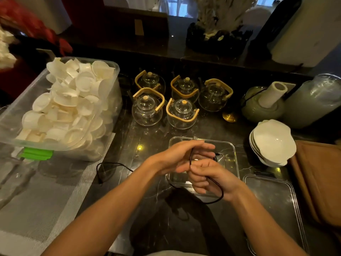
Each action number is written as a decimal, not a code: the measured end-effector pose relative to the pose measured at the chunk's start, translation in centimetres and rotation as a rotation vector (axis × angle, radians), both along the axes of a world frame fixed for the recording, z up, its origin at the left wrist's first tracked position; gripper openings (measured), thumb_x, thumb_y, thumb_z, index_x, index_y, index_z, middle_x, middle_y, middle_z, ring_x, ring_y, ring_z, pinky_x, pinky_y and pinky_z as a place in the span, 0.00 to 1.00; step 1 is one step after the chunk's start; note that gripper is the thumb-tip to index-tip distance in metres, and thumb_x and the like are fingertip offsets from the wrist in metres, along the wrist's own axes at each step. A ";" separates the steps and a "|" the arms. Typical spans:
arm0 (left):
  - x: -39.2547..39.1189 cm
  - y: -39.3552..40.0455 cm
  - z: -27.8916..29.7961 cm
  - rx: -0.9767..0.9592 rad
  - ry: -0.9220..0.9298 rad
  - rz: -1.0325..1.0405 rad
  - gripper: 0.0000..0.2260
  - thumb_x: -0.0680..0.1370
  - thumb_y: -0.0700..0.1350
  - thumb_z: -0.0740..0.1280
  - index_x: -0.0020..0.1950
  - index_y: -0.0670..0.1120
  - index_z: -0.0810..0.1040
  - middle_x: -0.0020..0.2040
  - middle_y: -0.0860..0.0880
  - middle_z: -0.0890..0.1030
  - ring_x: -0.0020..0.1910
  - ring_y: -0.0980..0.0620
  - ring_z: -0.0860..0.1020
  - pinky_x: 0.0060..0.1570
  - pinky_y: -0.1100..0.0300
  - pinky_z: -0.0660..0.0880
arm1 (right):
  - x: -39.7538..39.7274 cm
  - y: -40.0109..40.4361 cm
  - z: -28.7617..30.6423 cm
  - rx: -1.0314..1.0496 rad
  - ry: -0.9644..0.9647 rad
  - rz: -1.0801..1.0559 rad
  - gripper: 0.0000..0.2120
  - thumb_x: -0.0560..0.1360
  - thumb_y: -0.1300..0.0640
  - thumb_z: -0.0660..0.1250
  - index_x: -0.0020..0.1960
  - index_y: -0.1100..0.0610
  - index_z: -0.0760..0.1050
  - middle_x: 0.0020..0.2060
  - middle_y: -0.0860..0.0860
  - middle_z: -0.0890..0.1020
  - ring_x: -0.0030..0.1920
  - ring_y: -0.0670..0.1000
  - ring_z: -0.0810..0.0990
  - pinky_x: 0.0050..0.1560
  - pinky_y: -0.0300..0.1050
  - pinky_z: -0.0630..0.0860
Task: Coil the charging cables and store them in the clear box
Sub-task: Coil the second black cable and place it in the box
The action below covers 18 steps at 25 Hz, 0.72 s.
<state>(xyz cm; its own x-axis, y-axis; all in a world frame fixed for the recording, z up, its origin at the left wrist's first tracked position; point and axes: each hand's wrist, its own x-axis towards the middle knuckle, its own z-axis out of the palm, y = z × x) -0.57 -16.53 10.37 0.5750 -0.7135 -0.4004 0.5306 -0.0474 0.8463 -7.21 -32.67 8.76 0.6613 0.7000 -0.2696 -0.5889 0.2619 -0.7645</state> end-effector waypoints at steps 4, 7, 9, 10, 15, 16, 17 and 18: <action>-0.2 -1.3 -0.1 -0.091 -0.013 0.014 0.22 0.86 0.50 0.56 0.71 0.36 0.75 0.67 0.38 0.80 0.68 0.44 0.78 0.68 0.54 0.74 | -0.2 -0.7 -0.5 0.034 0.026 -0.047 0.17 0.83 0.57 0.65 0.65 0.68 0.77 0.30 0.49 0.64 0.28 0.45 0.63 0.29 0.38 0.71; 0.4 -1.8 0.1 -0.253 0.076 0.139 0.24 0.87 0.50 0.52 0.72 0.33 0.72 0.68 0.33 0.77 0.70 0.38 0.76 0.72 0.47 0.71 | -0.7 -0.8 -0.8 -0.115 0.068 -0.175 0.16 0.78 0.48 0.72 0.50 0.62 0.82 0.28 0.49 0.70 0.26 0.45 0.69 0.29 0.41 0.76; 0.7 -2.1 0.7 -0.370 0.153 0.197 0.26 0.87 0.53 0.50 0.72 0.33 0.71 0.68 0.32 0.77 0.70 0.37 0.76 0.71 0.47 0.72 | -1.2 -1.1 -0.9 -0.145 0.110 -0.234 0.15 0.78 0.46 0.71 0.45 0.59 0.79 0.26 0.49 0.70 0.24 0.46 0.69 0.28 0.42 0.74; 0.7 -2.3 1.2 -0.436 0.208 0.220 0.27 0.87 0.54 0.50 0.72 0.33 0.72 0.68 0.32 0.77 0.69 0.37 0.76 0.70 0.47 0.73 | -1.5 -1.2 -1.0 -0.130 0.135 -0.256 0.15 0.79 0.46 0.70 0.44 0.58 0.78 0.26 0.49 0.69 0.23 0.46 0.68 0.27 0.41 0.72; 0.2 -2.9 3.8 -0.760 0.432 0.132 0.30 0.86 0.56 0.50 0.71 0.32 0.72 0.66 0.32 0.79 0.65 0.36 0.79 0.64 0.46 0.78 | -2.7 -0.7 -1.4 -0.067 0.148 -0.264 0.27 0.79 0.38 0.67 0.32 0.55 0.65 0.21 0.47 0.65 0.22 0.47 0.65 0.36 0.45 0.76; 0.0 -3.0 4.1 -0.795 0.461 0.076 0.30 0.86 0.57 0.50 0.73 0.33 0.71 0.66 0.32 0.79 0.64 0.36 0.80 0.62 0.46 0.79 | -2.9 -0.5 -1.6 -0.064 0.148 -0.247 0.28 0.78 0.36 0.67 0.31 0.54 0.62 0.21 0.47 0.63 0.23 0.47 0.64 0.37 0.45 0.76; -0.1 -2.9 4.3 -0.806 0.483 0.026 0.31 0.86 0.58 0.49 0.74 0.33 0.68 0.66 0.32 0.79 0.64 0.36 0.80 0.59 0.47 0.80 | -3.0 -0.4 -1.7 -0.031 0.180 -0.227 0.28 0.77 0.37 0.69 0.32 0.54 0.61 0.22 0.47 0.62 0.23 0.46 0.62 0.34 0.43 0.75; -0.2 -2.7 4.4 -0.796 0.495 -0.015 0.32 0.86 0.59 0.48 0.75 0.33 0.67 0.66 0.32 0.78 0.63 0.36 0.81 0.56 0.48 0.81 | -2.9 -0.4 -1.7 0.034 0.251 -0.215 0.27 0.75 0.39 0.72 0.33 0.53 0.62 0.24 0.46 0.61 0.24 0.45 0.60 0.27 0.39 0.72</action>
